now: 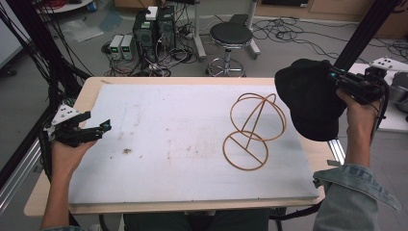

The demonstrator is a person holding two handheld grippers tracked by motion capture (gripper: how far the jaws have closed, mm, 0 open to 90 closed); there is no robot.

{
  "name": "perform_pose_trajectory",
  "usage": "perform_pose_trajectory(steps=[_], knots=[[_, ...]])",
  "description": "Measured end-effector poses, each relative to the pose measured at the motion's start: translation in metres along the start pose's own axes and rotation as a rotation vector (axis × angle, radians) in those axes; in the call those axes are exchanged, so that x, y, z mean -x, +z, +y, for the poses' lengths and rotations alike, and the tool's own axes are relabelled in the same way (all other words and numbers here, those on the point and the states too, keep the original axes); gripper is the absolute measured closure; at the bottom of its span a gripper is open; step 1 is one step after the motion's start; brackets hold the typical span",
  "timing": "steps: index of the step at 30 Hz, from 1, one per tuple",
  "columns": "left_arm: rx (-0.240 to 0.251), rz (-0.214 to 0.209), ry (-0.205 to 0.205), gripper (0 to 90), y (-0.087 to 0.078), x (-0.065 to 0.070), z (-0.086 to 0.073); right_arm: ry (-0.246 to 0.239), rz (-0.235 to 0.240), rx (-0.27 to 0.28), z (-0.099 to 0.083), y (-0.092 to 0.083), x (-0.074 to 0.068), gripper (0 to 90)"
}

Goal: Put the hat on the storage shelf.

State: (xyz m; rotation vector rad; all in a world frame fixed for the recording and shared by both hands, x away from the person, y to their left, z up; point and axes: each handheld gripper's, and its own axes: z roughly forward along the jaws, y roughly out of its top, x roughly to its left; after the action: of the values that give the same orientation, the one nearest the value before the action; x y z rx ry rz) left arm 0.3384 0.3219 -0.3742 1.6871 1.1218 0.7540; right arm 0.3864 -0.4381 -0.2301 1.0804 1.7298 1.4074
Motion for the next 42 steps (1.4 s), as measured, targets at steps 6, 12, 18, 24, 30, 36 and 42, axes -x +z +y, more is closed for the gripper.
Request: perform_pose_trajectory(steps=[6,12,18,24,30,36,42], knots=[[-0.002,-0.001,0.001,17.6,0.000,0.000,0.000,0.002,0.029,0.039,0.008,-0.009,-0.001,82.7],[0.001,0.000,-0.001,17.6,0.000,0.000,0.000,0.009,0.090,0.069,0.015,-0.016,-0.002,82.6],[-0.001,-0.002,0.003,17.6,-0.001,0.000,0.000,-0.003,0.126,0.081,0.022,-0.020,-0.005,82.6],[0.000,-0.002,0.000,17.5,0.000,0.000,0.000,-0.005,0.160,0.095,0.026,-0.025,-0.008,82.6],[0.000,-0.004,0.003,17.6,0.000,0.000,0.001,-0.001,0.210,0.117,0.032,-0.029,-0.012,82.6],[0.001,-0.003,0.001,17.5,-0.001,0.000,0.001,-0.019,0.240,0.116,0.037,-0.030,-0.021,82.6],[0.001,-0.001,0.000,17.6,-0.001,-0.001,0.001,-0.031,0.277,0.115,0.041,-0.029,-0.028,82.6]])
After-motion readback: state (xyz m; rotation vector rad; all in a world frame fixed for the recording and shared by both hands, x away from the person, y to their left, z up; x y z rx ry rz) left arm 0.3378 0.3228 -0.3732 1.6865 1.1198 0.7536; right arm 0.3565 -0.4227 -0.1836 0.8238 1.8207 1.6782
